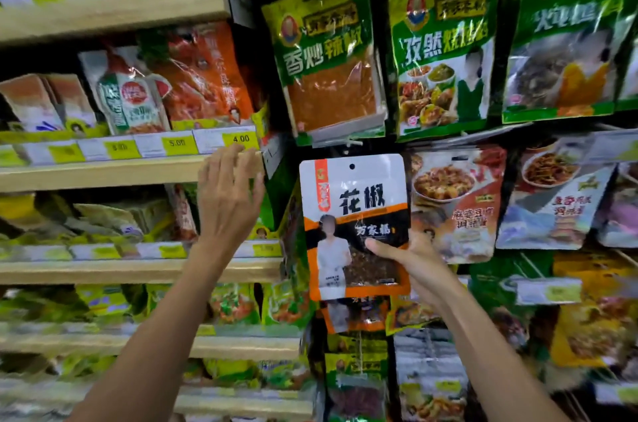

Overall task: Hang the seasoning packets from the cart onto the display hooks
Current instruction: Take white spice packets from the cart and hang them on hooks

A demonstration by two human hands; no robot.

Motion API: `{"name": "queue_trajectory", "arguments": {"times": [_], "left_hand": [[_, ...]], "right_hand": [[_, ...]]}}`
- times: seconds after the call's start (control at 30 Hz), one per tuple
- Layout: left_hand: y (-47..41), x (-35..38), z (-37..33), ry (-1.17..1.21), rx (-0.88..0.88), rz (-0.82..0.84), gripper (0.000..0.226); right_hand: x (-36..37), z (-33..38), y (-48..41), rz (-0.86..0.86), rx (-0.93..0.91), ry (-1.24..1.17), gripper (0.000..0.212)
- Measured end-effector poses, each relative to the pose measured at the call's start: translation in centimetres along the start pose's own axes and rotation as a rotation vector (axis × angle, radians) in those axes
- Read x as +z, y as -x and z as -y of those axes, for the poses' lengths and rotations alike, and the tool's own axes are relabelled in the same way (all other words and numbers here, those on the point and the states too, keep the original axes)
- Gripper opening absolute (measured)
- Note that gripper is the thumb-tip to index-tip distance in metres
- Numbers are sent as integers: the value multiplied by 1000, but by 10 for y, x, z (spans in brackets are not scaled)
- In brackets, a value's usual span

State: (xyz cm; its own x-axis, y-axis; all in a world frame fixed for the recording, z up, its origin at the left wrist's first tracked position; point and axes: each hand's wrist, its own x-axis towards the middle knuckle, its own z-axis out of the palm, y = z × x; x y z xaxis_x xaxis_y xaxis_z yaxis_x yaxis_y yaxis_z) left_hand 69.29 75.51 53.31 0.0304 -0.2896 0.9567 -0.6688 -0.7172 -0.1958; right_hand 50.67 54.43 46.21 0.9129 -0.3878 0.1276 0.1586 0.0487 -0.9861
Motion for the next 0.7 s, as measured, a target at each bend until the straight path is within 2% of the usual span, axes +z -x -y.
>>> {"name": "queue_trajectory", "arguments": {"times": [0.17, 0.3, 0.57, 0.7], "left_hand": [[1, 16, 10, 10, 39, -34, 28], [3, 23, 11, 11, 21, -70, 26], [3, 24, 7, 25, -10, -84, 28], [2, 22, 6, 26, -26, -73, 30]], "right_hand": [[5, 8, -16, -48, -59, 25, 62], [8, 8, -24, -73, -66, 37, 87], [5, 2, -30, -92, -82, 59, 56], [2, 3, -33, -100, -62, 60, 53]]}}
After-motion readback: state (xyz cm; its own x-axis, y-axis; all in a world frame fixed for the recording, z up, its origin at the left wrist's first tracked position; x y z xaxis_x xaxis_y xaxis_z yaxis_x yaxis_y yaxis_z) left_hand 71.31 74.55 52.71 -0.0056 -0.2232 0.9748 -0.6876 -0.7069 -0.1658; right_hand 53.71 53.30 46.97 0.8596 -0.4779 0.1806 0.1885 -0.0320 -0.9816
